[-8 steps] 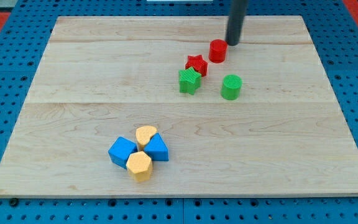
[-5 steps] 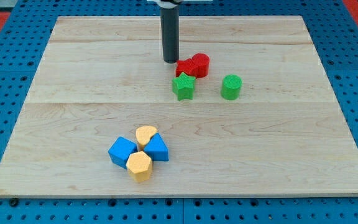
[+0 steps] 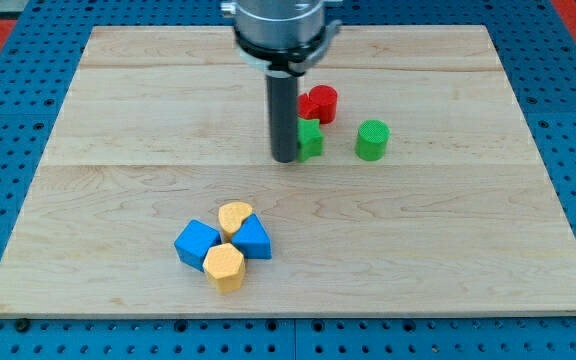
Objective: Push the green circle into the group of blocks
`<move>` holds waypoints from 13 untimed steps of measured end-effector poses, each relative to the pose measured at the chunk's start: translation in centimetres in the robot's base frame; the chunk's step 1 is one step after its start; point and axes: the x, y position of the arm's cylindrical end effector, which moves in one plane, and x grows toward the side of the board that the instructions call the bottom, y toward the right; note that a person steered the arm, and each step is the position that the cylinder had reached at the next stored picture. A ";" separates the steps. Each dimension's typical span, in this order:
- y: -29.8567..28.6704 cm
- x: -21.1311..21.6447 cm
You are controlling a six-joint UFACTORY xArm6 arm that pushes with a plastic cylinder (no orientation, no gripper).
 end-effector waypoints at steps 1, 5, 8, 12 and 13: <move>3.1 -0.2; 7.1 1.0; 8.6 -2.0; 3.6 -5.2; 6.2 -5.3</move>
